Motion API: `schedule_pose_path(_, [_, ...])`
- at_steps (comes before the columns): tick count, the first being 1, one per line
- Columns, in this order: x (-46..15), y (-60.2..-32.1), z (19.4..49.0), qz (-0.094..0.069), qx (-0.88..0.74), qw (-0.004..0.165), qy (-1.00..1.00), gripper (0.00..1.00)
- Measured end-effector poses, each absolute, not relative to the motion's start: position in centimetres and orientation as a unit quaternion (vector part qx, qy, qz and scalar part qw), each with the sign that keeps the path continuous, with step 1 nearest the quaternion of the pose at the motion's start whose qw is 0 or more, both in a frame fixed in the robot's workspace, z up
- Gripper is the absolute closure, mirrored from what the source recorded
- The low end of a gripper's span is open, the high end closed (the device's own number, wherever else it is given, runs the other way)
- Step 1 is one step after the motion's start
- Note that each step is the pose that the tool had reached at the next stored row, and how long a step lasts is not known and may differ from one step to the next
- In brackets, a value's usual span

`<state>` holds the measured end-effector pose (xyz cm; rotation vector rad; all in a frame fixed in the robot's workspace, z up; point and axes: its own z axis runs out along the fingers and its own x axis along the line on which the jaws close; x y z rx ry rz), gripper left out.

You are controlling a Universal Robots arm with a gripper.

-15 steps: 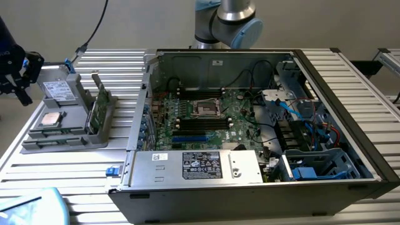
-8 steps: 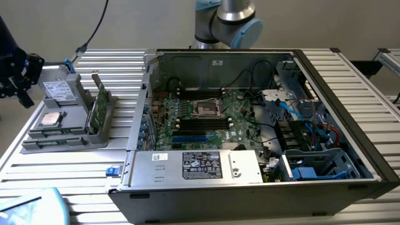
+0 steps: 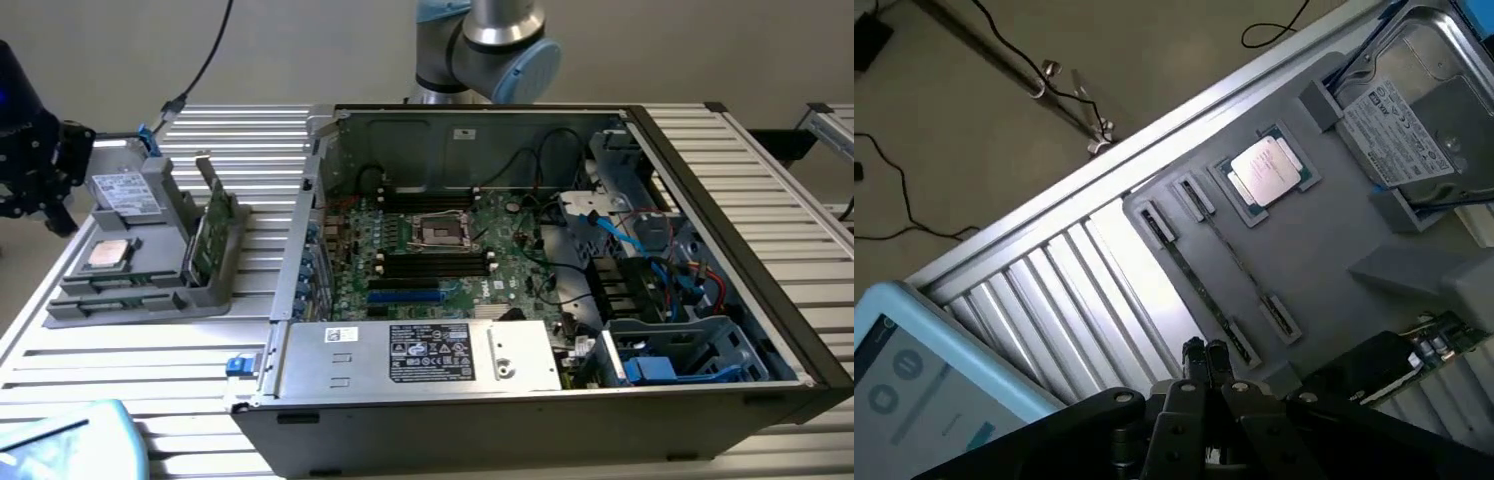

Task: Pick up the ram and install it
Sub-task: 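Pick up the ram and move it above insertion slot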

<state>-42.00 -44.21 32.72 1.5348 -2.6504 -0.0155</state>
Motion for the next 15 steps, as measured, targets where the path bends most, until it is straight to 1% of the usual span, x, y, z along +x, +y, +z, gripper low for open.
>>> schedule_pose_path(15, [-42.0, -44.2, 31.0, 0.000, 0.614, 0.039, -0.789, 0.89])
